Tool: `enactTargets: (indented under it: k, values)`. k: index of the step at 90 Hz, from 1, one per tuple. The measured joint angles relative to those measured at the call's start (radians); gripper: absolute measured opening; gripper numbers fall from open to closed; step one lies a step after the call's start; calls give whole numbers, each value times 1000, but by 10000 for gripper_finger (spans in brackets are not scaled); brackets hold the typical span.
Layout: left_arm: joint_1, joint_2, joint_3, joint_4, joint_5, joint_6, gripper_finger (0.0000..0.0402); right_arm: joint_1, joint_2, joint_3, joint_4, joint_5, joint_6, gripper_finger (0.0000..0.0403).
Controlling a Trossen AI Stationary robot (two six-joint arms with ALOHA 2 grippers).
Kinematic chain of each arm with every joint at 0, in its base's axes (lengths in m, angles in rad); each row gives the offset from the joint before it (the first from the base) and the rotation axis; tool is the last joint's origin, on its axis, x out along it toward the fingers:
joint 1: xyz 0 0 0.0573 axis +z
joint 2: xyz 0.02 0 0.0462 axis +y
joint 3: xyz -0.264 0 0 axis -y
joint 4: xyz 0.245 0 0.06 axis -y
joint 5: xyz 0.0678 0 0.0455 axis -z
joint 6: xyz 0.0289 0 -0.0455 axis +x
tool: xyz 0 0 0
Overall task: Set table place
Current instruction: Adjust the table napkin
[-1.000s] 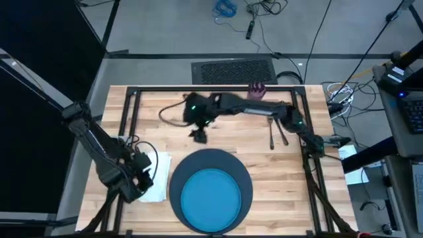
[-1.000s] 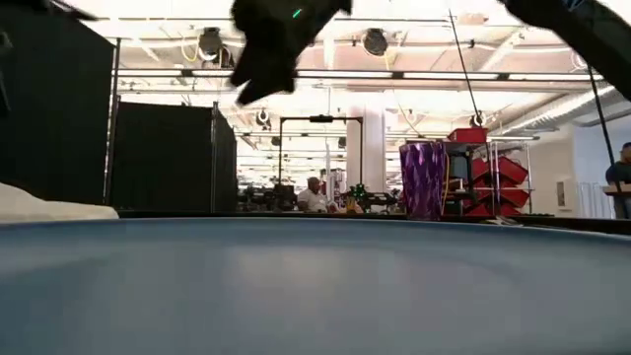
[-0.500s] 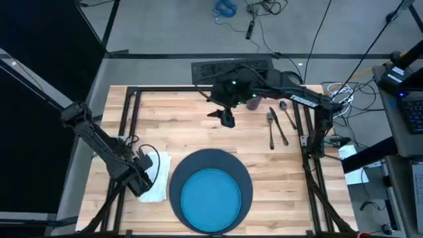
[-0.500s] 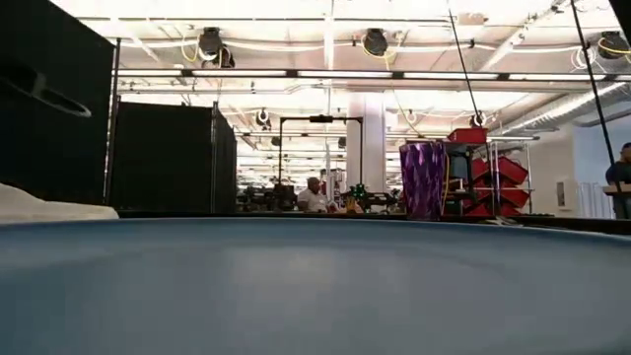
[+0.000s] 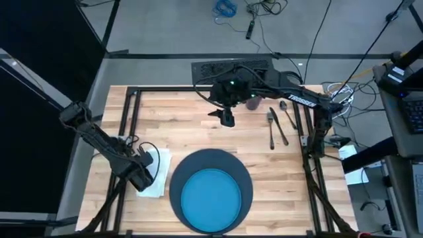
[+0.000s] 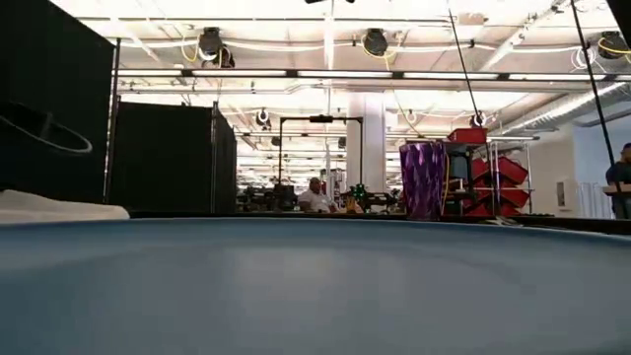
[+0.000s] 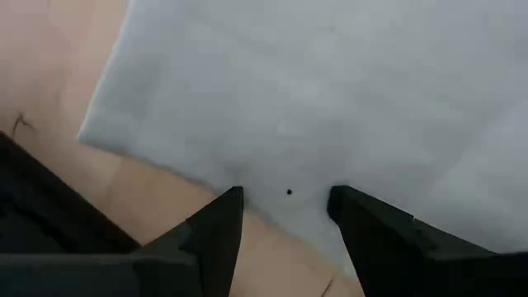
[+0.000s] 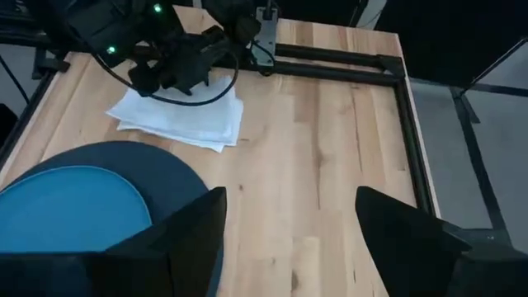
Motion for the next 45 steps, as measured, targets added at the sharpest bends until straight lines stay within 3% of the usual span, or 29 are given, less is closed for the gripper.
enactTargets:
  k: [29, 45]
  values:
    - [-1, 2, 163, -122, -77, 45, 157, -69, 3, 0, 0, -1, 11, 255]
    - [-1, 2, 192, 1, 24, 98, 150, -97, 3, 0, -1, -3, 25, 255]
